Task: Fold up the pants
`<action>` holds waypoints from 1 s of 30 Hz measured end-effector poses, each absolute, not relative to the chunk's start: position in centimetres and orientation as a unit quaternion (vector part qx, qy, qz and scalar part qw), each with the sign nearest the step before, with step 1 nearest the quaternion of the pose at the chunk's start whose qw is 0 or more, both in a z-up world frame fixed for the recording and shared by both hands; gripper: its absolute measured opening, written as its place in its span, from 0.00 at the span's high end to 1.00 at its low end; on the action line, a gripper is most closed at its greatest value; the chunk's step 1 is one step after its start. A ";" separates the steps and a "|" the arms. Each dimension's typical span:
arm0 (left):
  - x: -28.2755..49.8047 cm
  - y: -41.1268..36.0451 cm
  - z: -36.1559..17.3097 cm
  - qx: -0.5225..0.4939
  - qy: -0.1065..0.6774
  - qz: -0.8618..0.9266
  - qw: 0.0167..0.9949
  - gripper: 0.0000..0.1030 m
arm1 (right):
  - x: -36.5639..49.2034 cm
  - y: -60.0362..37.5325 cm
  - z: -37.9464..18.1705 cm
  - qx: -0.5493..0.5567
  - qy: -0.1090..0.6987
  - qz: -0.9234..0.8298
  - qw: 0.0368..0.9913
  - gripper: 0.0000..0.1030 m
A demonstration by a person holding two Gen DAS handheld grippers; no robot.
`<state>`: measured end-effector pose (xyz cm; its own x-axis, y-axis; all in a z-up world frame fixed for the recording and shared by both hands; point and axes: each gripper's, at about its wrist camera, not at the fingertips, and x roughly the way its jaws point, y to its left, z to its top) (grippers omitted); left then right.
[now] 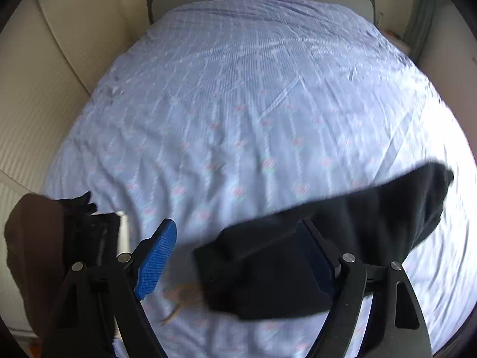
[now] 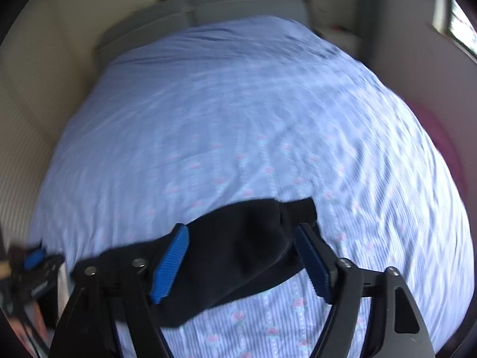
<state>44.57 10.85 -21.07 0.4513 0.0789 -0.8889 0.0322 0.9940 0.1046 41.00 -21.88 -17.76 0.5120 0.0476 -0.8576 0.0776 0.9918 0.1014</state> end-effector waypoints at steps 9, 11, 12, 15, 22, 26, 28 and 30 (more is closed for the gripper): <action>41.1 16.1 -25.5 0.006 0.562 -0.011 0.827 0.20 | 35.5 -16.7 -27.9 0.095 0.635 0.086 0.762 0.27; 41.8 17.1 -26.1 -0.007 0.567 -0.017 0.824 0.20 | 34.7 -15.5 -29.4 0.089 0.644 0.085 0.755 0.27; 42.3 17.6 -26.8 -0.014 0.572 -0.019 0.820 0.20 | 34.5 -15.1 -29.9 0.087 0.646 0.084 0.754 0.27; 43.3 18.2 -28.7 -0.035 0.594 -0.022 0.804 0.20 | 34.2 -14.0 -31.0 0.098 0.656 0.089 0.743 0.27; 44.0 17.8 -32.3 -0.073 0.620 0.036 0.780 0.21 | 34.8 -13.8 -32.6 0.126 0.663 0.098 0.731 0.27; 45.8 17.3 -32.3 -0.040 0.614 0.073 0.785 0.25 | 36.4 -12.9 -33.6 0.144 0.666 0.121 0.722 0.29; 46.7 17.8 -32.8 -0.036 0.614 0.082 0.784 0.25 | 37.1 -12.1 -33.6 0.144 0.666 0.136 0.720 0.30; 47.3 18.2 -33.3 -0.039 0.619 0.088 0.780 0.25 | 37.6 -11.1 -33.1 0.134 0.659 0.152 0.724 0.30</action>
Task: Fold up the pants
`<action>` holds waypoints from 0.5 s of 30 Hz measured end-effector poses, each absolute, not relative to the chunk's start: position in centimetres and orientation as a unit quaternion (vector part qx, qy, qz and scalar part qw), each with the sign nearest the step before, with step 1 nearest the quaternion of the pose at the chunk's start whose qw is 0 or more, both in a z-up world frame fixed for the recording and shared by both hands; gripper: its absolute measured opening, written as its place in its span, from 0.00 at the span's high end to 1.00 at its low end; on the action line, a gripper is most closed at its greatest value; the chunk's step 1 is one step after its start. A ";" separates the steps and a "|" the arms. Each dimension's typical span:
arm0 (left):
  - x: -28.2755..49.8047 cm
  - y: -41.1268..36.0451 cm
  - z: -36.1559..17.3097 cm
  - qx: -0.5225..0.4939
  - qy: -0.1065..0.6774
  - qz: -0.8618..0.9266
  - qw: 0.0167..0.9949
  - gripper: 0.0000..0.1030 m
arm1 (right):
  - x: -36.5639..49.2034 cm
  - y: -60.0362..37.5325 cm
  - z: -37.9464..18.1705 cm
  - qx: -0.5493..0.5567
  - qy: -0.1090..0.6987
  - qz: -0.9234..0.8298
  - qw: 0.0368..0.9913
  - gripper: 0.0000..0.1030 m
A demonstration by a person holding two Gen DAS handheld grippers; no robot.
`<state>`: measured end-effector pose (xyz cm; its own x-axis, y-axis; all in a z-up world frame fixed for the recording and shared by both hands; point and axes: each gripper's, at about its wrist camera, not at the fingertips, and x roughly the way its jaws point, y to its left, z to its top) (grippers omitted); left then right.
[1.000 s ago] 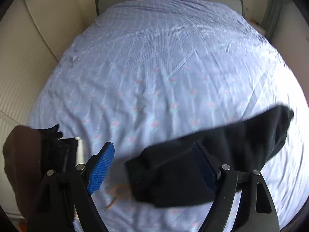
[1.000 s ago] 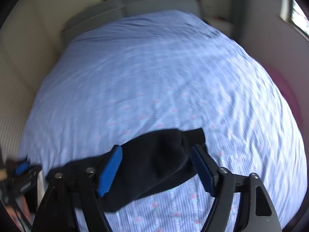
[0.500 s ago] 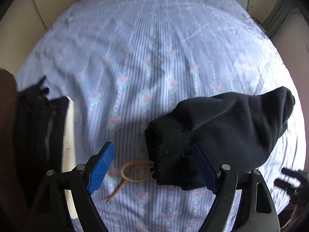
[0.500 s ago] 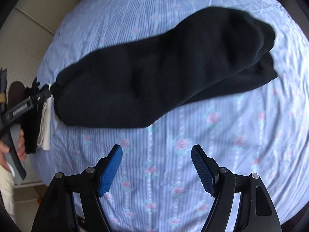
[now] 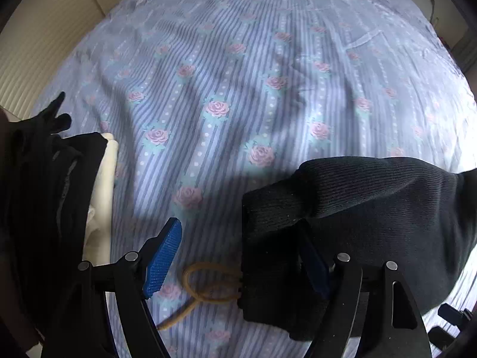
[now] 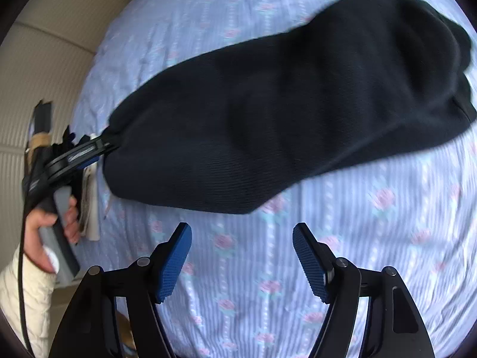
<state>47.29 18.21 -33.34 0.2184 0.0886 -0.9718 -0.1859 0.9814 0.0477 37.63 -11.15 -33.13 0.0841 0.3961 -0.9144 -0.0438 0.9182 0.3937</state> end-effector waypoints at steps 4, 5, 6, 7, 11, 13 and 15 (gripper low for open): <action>48.2 18.4 -34.3 -0.049 0.624 0.098 0.774 0.24 | 39.3 -9.5 -31.1 0.114 0.632 0.186 0.743 0.30; 48.4 18.4 -34.4 -0.048 0.626 0.099 0.772 0.24 | 39.7 -9.4 -30.7 0.111 0.625 0.191 0.749 0.30; 48.5 18.4 -34.4 -0.047 0.627 0.100 0.771 0.24 | 40.2 -9.5 -30.1 0.108 0.617 0.192 0.756 0.30; 48.6 18.5 -34.5 -0.047 0.629 0.100 0.770 0.24 | 40.8 -9.7 -29.6 0.109 0.607 0.188 0.765 0.30; 48.8 18.4 -34.3 -0.047 0.633 0.098 0.767 0.23 | 42.2 -11.5 -29.5 0.127 0.603 0.166 0.770 0.30; 49.0 18.2 -34.1 -0.032 0.630 0.097 0.770 0.23 | 41.1 -12.1 -30.0 0.132 0.611 0.169 0.762 0.30; 48.8 17.4 -34.0 0.004 0.621 0.097 0.778 0.23 | 39.7 -11.6 -30.6 0.128 0.621 0.183 0.752 0.30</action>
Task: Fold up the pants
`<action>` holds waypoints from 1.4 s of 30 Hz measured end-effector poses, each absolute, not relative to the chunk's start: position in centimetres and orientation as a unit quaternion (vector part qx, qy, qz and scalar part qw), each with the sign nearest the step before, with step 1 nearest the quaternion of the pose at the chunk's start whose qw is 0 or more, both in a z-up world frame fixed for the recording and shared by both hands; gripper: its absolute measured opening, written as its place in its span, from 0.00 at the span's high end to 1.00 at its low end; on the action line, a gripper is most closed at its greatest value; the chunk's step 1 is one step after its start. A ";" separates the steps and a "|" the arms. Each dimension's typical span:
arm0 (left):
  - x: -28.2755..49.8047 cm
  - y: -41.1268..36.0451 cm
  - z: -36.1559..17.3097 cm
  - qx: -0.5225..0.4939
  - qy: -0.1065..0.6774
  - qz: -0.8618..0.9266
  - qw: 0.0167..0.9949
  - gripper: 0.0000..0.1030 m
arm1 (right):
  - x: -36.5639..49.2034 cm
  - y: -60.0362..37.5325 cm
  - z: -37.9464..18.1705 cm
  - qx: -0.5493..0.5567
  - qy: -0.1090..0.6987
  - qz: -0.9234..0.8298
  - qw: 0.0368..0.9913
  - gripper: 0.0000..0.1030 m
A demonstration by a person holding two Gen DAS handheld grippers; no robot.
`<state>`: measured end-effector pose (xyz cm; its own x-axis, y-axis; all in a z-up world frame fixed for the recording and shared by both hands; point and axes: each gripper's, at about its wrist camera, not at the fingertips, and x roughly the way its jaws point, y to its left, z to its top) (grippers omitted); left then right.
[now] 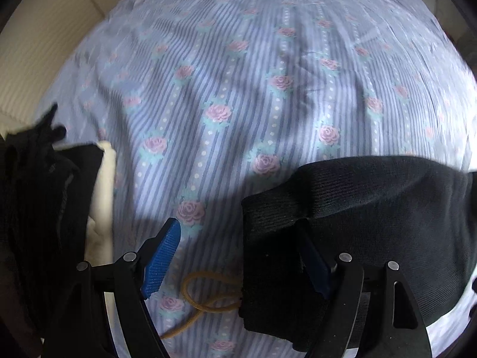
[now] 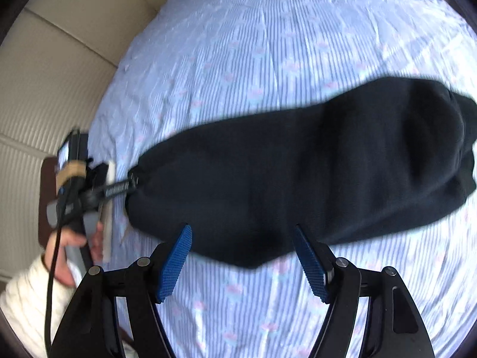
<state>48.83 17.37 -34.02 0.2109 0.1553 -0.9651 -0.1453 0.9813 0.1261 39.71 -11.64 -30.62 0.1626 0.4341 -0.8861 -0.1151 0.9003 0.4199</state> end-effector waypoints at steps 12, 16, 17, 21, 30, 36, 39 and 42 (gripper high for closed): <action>48.1 17.9 -34.3 -0.012 0.623 0.073 0.778 0.18 | 40.8 -9.8 -31.6 0.148 0.604 0.213 0.753 0.37; 47.7 18.2 -34.6 -0.029 0.623 0.072 0.778 0.16 | 42.3 -9.8 -30.2 0.129 0.588 0.214 0.769 0.37; 47.8 18.4 -34.6 -0.035 0.625 0.072 0.777 0.15 | 42.5 -9.6 -29.9 0.118 0.586 0.212 0.774 0.37; 47.7 18.7 -34.8 -0.037 0.624 0.067 0.777 0.14 | 42.2 -9.4 -28.9 0.070 0.579 0.207 0.785 0.37; 47.6 18.4 -34.7 -0.032 0.622 0.066 0.779 0.12 | 44.0 -9.2 -32.3 0.034 0.618 0.221 0.754 0.37; 47.2 20.1 -35.7 -0.087 0.630 0.066 0.769 0.11 | 45.0 -7.9 -34.5 0.054 0.630 0.213 0.745 0.35; 47.0 20.4 -36.0 -0.088 0.630 0.067 0.769 0.10 | 43.8 -7.6 -35.7 0.075 0.660 0.211 0.717 0.39; 46.3 19.9 -35.8 -0.077 0.632 0.061 0.769 0.10 | 41.2 -9.5 -36.6 0.095 0.671 0.199 0.708 0.63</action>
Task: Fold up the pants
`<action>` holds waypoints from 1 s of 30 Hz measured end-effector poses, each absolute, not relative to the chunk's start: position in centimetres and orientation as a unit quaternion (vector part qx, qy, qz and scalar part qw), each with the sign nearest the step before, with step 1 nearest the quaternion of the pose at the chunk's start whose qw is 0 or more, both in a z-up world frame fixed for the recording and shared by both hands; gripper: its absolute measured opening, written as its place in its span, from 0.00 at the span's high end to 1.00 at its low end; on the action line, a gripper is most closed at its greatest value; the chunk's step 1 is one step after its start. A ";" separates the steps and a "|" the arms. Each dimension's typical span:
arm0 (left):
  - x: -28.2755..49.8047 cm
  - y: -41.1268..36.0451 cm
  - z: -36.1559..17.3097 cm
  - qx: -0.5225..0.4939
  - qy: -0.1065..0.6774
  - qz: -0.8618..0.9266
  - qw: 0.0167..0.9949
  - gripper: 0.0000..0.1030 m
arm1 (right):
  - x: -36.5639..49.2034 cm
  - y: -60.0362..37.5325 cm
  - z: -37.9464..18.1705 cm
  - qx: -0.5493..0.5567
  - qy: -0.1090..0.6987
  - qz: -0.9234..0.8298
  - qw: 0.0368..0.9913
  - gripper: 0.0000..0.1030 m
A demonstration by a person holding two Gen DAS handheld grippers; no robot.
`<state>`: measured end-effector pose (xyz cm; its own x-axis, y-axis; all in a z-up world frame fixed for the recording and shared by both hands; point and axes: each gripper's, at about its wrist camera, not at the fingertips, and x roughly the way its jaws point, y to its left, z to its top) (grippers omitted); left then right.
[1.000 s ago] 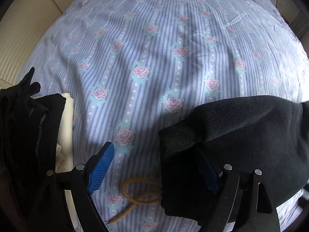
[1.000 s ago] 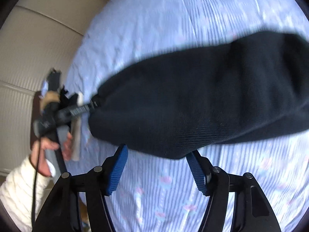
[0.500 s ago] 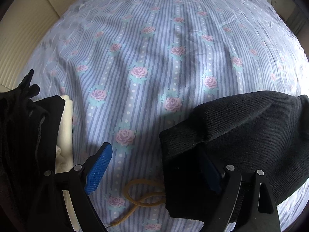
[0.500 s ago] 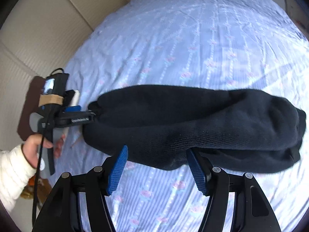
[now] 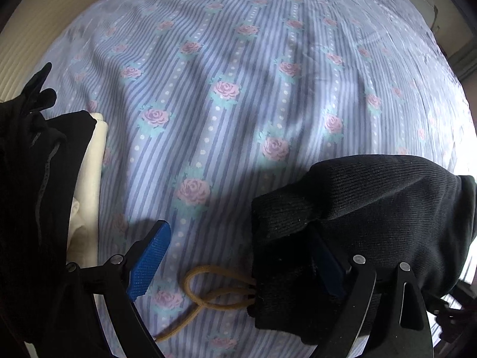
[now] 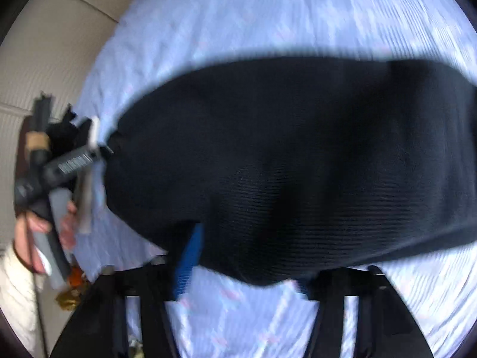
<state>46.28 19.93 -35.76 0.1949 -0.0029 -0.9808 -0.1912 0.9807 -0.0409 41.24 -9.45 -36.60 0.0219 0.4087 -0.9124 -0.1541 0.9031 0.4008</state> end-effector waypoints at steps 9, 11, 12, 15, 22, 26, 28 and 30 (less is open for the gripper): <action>43.8 18.2 -35.0 -0.022 0.627 0.070 0.776 0.09 | 39.6 -10.4 -36.6 0.114 0.671 0.183 0.709 0.63; 44.1 18.8 -34.4 -0.047 0.633 0.077 0.769 0.10 | 39.0 -10.4 -35.1 0.107 0.662 0.180 0.720 0.55; 43.7 19.1 -33.7 -0.051 0.630 0.085 0.770 0.11 | 38.4 -10.6 -34.1 0.101 0.657 0.177 0.726 0.47; 41.7 18.0 -30.3 -0.017 0.594 0.089 0.799 0.14 | 36.4 -13.0 -30.6 0.107 0.625 0.164 0.756 0.42; 38.4 10.0 -25.1 0.029 0.530 -0.019 0.847 0.14 | 34.9 -24.3 -26.9 0.161 0.567 0.062 0.806 0.42; 38.5 4.2 -24.5 0.037 0.520 -0.068 0.851 0.14 | 36.2 -30.6 -26.9 0.184 0.554 0.018 0.812 0.42; 38.5 1.8 -25.0 0.038 0.527 -0.082 0.845 0.14 | 37.0 -32.9 -27.1 0.193 0.544 0.004 0.816 0.42; 38.9 -0.3 -25.8 0.042 0.534 -0.084 0.840 0.14 | 38.6 -35.0 -27.7 0.208 0.539 -0.003 0.816 0.42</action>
